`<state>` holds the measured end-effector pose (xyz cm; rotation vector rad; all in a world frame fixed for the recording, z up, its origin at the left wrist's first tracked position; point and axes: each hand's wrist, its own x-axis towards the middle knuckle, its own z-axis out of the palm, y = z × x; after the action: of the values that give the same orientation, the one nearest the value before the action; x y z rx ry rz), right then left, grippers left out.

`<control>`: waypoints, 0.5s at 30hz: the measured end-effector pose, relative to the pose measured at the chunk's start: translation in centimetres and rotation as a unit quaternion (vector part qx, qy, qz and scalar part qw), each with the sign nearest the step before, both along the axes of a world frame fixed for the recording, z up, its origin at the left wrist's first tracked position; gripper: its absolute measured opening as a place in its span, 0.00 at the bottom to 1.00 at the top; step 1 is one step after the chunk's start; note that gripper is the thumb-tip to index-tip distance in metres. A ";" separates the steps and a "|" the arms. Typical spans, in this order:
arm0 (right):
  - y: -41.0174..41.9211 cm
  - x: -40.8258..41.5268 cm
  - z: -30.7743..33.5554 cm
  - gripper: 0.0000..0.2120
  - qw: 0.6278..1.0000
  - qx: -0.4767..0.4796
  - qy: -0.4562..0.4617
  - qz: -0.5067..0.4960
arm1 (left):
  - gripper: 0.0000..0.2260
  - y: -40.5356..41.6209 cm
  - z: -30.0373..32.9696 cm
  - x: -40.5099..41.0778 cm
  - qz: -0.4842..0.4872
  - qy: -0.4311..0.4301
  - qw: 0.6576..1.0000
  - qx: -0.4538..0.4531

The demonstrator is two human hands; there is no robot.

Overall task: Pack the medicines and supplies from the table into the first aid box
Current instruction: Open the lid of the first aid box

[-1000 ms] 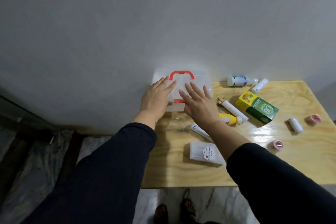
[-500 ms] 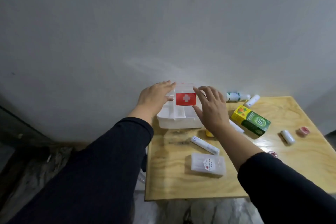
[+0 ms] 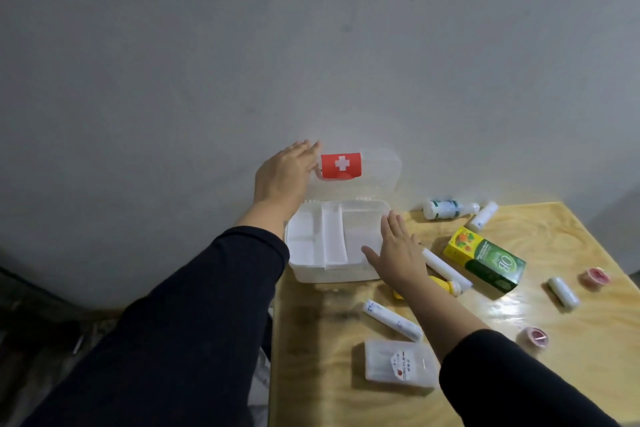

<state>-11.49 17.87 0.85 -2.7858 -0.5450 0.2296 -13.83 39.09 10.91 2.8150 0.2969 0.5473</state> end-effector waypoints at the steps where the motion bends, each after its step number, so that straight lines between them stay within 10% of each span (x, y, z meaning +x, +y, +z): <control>1: -0.2 -0.1 -0.2 0.38 1.000 0.003 -0.002 -0.001 | 0.19 0.1 0.1 0.3 0.001 0.002 1.000 -0.002; 15: -1.7 0.6 1.0 0.39 0.999 0.000 0.025 0.042 | 0.27 -0.8 0.3 0.1 0.008 0.028 0.996 0.084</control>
<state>-10.90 16.13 1.88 -2.7517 -0.6514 0.3154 -13.73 38.26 11.19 2.9960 0.2978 0.5194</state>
